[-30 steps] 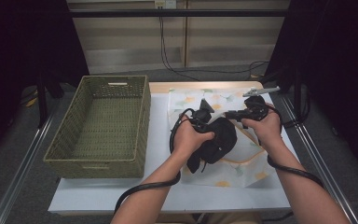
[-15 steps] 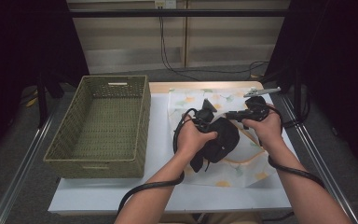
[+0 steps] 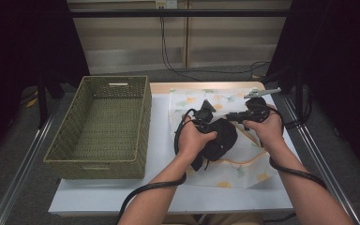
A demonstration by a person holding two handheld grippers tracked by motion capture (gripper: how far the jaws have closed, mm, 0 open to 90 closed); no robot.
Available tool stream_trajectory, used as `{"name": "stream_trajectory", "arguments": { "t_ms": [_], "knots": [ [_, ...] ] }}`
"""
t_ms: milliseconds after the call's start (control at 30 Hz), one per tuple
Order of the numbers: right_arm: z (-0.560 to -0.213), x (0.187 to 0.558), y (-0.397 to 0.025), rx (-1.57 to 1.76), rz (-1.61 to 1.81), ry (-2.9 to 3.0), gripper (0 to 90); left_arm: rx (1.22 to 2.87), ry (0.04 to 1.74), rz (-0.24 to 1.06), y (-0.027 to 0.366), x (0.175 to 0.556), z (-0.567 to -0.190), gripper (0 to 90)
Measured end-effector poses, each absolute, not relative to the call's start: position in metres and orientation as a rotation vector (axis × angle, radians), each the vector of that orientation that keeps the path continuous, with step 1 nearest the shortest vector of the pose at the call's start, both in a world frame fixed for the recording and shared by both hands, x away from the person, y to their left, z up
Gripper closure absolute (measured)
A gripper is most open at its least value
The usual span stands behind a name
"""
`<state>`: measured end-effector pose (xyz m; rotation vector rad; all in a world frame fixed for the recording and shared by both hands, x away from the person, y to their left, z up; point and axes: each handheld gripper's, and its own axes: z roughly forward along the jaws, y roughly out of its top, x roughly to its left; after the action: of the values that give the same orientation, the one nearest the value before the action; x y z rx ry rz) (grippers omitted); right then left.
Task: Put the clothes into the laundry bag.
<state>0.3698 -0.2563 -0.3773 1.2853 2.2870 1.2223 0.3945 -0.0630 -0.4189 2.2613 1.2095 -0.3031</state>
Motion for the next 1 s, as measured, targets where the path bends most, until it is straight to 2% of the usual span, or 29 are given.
{"name": "stream_trajectory", "arguments": {
  "t_ms": [800,1000],
  "knots": [
    [-0.378,0.369,-0.2547,1.281,1.236,2.288,90.0,2.211,1.266,-0.235,-0.0561,0.4011,-0.4167,52.1],
    [-0.3784,0.3695,-0.2542,1.279,1.232,2.287,90.0,2.216,1.259,-0.279,-0.06,0.3997,-0.4208,52.0]
  ]
}}
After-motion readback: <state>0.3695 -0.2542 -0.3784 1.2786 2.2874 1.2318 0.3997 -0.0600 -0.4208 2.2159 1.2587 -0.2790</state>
